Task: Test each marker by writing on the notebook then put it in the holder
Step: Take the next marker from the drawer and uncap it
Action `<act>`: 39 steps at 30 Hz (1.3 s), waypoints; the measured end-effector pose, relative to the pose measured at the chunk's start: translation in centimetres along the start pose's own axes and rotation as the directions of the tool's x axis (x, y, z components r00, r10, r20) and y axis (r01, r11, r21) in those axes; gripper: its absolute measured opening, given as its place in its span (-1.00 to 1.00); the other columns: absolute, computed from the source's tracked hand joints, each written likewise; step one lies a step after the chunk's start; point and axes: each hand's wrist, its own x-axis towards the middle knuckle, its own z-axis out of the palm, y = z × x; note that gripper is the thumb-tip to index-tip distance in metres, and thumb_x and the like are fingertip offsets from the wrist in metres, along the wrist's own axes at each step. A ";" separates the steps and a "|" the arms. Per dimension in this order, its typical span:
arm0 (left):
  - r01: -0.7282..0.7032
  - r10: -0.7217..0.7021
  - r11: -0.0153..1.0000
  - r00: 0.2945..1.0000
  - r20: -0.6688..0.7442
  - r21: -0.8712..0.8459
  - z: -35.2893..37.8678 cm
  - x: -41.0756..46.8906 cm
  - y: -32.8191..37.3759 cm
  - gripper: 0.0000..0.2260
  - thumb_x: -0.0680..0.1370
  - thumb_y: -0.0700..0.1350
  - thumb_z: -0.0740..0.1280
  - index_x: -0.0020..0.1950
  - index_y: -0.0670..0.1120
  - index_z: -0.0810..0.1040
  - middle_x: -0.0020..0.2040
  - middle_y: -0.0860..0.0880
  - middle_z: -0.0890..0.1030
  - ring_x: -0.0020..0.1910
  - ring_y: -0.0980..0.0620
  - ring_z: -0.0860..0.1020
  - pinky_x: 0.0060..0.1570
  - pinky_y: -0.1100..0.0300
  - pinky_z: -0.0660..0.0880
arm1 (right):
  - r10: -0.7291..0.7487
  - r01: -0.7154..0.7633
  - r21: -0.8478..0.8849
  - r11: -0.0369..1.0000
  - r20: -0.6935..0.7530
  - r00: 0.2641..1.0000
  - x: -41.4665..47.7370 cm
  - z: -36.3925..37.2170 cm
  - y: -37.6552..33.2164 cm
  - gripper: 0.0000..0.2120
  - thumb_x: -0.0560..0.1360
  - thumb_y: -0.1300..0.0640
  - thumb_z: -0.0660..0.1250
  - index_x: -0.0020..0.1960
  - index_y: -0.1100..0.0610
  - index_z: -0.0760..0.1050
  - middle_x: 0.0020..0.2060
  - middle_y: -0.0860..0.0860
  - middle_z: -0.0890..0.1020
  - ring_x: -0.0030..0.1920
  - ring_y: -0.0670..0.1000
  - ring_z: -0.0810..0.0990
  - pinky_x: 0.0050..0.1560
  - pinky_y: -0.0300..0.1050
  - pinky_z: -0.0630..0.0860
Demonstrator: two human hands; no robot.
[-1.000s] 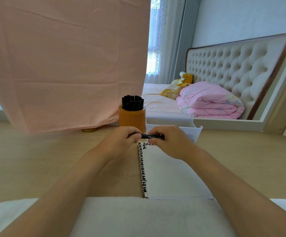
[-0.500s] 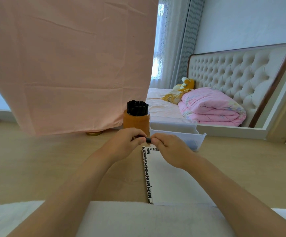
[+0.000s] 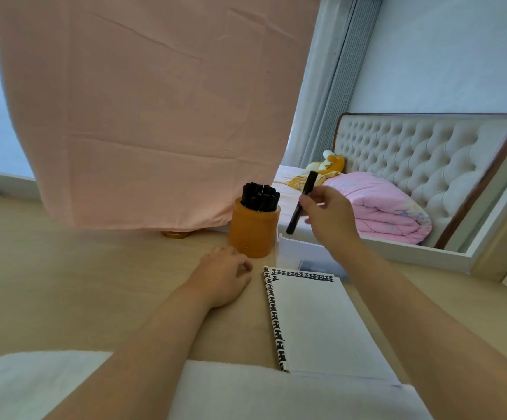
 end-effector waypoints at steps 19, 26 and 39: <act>0.010 -0.009 1.000 0.999 -0.043 0.025 0.5 0.3 0.1 -0.77 0.61 0.10 0.23 0.23 0.12 0.54 0.27 0.05 0.47 0.28 0.02 0.34 0.27 0.05 0.31 | -0.242 0.294 -0.373 0.880 0.179 0.954 4.3 4.8 0.7 -0.53 0.56 0.11 0.37 0.45 -0.05 0.38 0.01 0.01 0.53 -0.04 -0.03 0.49 -0.03 -0.27 0.39; 0.013 -0.010 0.999 0.999 -0.053 0.053 0.6 0.3 0.5 -0.76 0.62 0.08 0.21 0.24 0.11 0.53 0.27 0.03 0.48 0.27 0.01 0.35 0.26 0.04 0.33 | -0.268 0.276 -0.347 0.896 0.072 0.961 5.4 4.4 0.6 -0.78 0.56 0.06 0.38 0.18 0.08 0.63 -0.08 0.02 0.66 -0.11 0.02 0.59 -0.13 -0.31 0.44; -0.010 -0.075 0.977 0.919 -0.388 -0.212 -2.9 3.9 2.3 -0.63 0.55 -0.11 0.30 0.36 -0.02 0.43 0.30 -0.03 0.46 0.29 -0.04 0.35 0.28 0.07 0.35 | -0.186 0.246 -0.234 0.941 0.248 0.951 5.1 4.7 1.5 -0.77 0.47 0.19 0.42 0.09 0.00 0.55 0.03 -0.02 0.55 -0.11 -0.03 0.52 -0.06 -0.25 0.45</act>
